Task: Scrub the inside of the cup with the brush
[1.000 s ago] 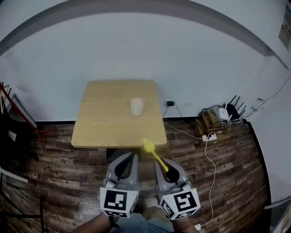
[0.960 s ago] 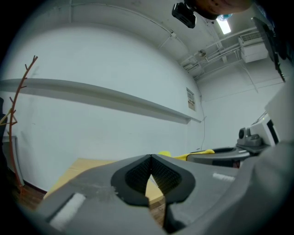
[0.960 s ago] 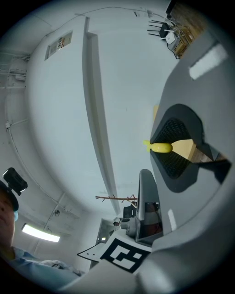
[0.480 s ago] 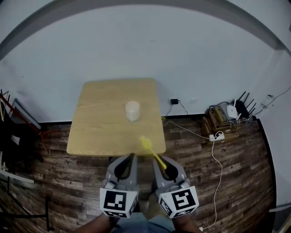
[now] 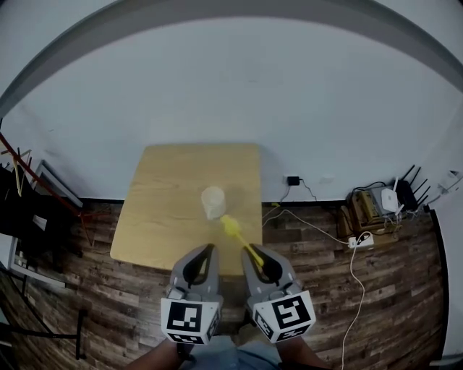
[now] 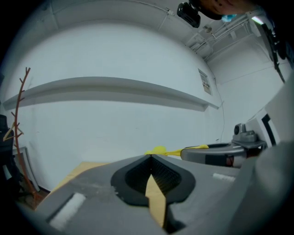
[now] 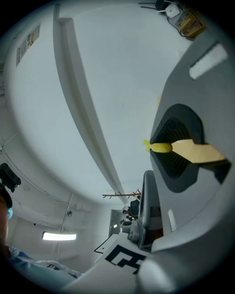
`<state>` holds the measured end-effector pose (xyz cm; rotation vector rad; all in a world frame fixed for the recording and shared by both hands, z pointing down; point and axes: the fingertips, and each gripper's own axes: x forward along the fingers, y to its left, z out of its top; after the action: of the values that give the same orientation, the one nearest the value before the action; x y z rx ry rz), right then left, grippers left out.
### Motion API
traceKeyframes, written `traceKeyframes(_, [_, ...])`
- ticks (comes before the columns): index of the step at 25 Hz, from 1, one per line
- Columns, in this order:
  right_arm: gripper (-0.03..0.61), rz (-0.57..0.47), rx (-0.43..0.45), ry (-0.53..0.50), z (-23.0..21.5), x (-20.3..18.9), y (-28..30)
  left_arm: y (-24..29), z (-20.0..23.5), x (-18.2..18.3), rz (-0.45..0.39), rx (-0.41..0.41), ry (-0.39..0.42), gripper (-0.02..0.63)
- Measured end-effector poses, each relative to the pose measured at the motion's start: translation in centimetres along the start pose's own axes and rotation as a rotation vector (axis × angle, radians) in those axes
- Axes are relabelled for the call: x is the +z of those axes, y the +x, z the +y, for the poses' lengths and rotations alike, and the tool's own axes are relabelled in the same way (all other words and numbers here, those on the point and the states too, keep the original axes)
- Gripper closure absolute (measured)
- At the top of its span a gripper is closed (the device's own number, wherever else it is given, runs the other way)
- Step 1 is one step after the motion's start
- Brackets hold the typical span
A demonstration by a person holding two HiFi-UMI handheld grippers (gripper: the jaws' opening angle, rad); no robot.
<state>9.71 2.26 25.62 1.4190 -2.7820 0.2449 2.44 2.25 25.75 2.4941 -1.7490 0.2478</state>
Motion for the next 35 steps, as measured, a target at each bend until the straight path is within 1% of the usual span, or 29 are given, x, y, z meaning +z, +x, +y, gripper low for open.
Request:
traceKeyframes(4, [0.538,-0.020,0.046,-0.012,-1.4,1.3,1.2,1.6,0.2,0.9,-0.010,0.046,0.009,0.595])
traceKeyframes(7, [0.538,-0.023,0.073,-0.010,-2.1,1.5,2.2,2.6,0.6,1.3,-0.015,0.069,0.016,0.595])
traceKeyframes(13, [0.538,-0.013,0.111,-0.007,-2.6,1.7,5.1,4.1,3.1,1.2,-0.007,0.120,0.002,0.595])
traceKeyframes(16, [0.538,0.005,0.113,-0.004,-2.8,1.2,6.5,5.1,4.4,0.5,0.010,0.123,-0.009,0.595])
traceKeyframes(19, [0.538,0.030,0.112,0.010,-3.2,0.6,8.2,6.6,5.6,-1.0,0.035,0.107,0.005,0.595])
traceKeyframes(22, [0.538,0.050,0.106,0.041,-4.2,0.3,9.7,8.3,6.6,-1.6,0.025,0.092,0.007,0.595])
traceKeyframes(25, [0.538,0.084,0.088,0.058,-5.4,-0.4,11.6,10.1,7.9,-3.6,0.029,0.086,-0.007,0.595])
traceKeyframes(29, [0.538,0.127,0.080,0.078,-5.4,-1.8,13.2,11.5,9.5,-7.6,0.056,0.078,-0.065,0.595])
traceKeyframes(31, [0.538,0.139,0.081,0.081,-5.3,-2.6,14.0,12.1,10.1,-9.5,0.076,0.068,-0.057,0.588])
traceKeyframes(32, [0.538,0.147,0.079,0.085,-5.4,-3.1,14.4,12.5,10.3,-10.4,0.085,0.061,-0.048,0.575])
traceKeyframes(34, [0.538,0.169,0.069,0.101,-5.8,-4.1,14.9,13.6,10.7,-11.8,0.084,0.047,-0.034,0.525])
traceKeyframes(35, [0.538,0.186,0.064,0.113,-6.0,-4.7,15.0,14.1,10.7,-12.5,0.086,0.044,-0.040,0.502])
